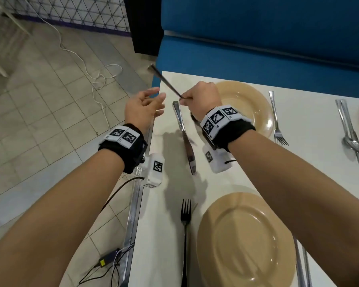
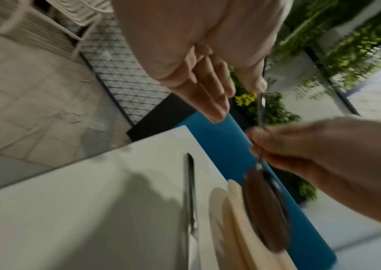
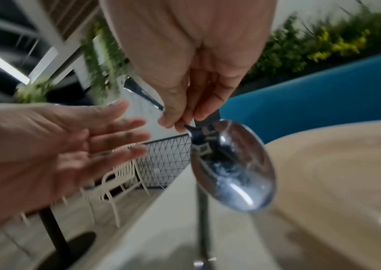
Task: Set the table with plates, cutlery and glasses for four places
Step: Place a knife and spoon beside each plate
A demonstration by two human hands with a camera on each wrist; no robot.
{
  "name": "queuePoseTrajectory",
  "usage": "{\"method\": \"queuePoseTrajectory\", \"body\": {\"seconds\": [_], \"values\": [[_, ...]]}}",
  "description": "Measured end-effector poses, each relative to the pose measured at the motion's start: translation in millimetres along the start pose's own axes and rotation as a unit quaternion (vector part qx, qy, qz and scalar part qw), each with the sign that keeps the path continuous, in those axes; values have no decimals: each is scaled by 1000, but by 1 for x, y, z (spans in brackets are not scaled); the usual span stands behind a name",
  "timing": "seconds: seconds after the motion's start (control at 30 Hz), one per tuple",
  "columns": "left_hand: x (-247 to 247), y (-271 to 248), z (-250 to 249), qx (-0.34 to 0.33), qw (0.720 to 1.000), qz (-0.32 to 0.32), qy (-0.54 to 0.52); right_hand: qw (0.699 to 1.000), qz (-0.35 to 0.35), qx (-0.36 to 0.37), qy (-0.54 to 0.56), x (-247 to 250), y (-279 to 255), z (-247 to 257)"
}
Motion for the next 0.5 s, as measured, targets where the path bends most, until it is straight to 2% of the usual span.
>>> {"method": "queuePoseTrajectory", "body": {"seconds": [0.1, 0.23, 0.33, 0.43, 0.5], "values": [[-17, -1, -5, -6, 998, 57, 15, 989, -39, -5, 145, -8, -7, 11], [-17, 9, -1, 24, 999, 33, 19, 975, -41, -39, 214, -22, -11, 11], [-8, 21, 12, 76, 992, -11, 99, 984, -27, -81, 154, -33, -14, -4], [-8, 25, 29, 134, 973, 9, 186, 994, 21, -92, 62, -53, -22, -12], [-15, 24, 37, 151, 960, 31, 235, 996, 21, -81, 39, -63, -27, -12]]}}
Point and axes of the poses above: each hand's wrist, its own y-axis towards the middle knuckle, its own x-axis out of the back of the hand, z = x × y, the point moved 4 cm from there along y, towards the middle knuckle, and after that the axes turned 7 degrees about x, right-handed, at the moved point
